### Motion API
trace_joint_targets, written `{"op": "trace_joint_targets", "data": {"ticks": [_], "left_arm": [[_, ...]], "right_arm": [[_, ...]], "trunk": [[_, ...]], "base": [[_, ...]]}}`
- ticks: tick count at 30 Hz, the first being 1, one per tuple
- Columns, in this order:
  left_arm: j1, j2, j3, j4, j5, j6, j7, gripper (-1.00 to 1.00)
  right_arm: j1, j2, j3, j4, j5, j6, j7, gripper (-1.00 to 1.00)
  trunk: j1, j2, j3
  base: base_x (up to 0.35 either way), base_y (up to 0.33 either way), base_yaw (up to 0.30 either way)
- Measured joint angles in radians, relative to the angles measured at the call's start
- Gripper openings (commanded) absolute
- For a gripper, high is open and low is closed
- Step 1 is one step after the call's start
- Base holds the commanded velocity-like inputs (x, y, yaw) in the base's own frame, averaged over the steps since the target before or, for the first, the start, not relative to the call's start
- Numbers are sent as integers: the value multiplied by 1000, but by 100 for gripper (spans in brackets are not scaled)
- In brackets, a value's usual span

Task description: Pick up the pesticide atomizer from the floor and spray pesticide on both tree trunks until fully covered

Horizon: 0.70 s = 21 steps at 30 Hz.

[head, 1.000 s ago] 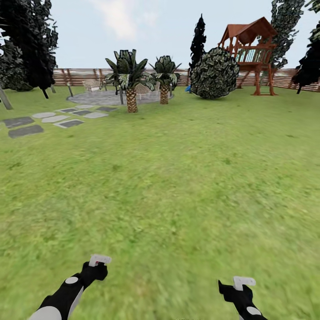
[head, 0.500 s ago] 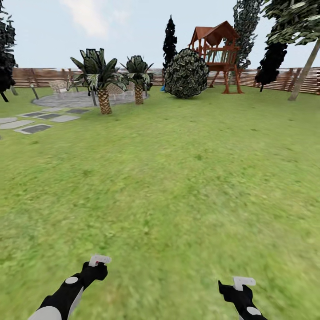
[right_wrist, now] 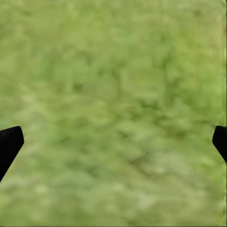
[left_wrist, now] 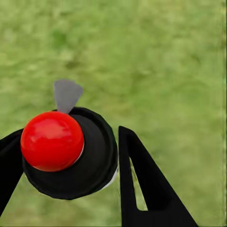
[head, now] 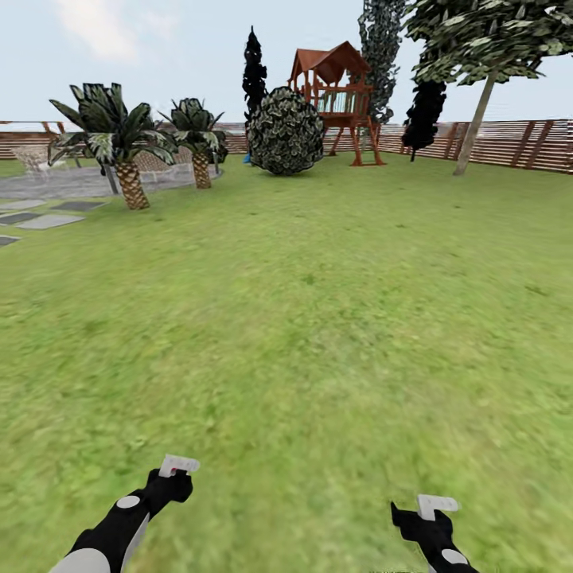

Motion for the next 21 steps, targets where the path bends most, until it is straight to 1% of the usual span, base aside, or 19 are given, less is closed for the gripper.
{"op": "trace_joint_targets", "data": {"ticks": [21], "left_arm": [[0, 1, 0, 0, 0, 0, 0, -100]], "right_arm": [[0, 0, 0, 1, 0, 0, 0, 100]], "trunk": [[0, 0, 0]], "base": [[98, -275, -300]]}}
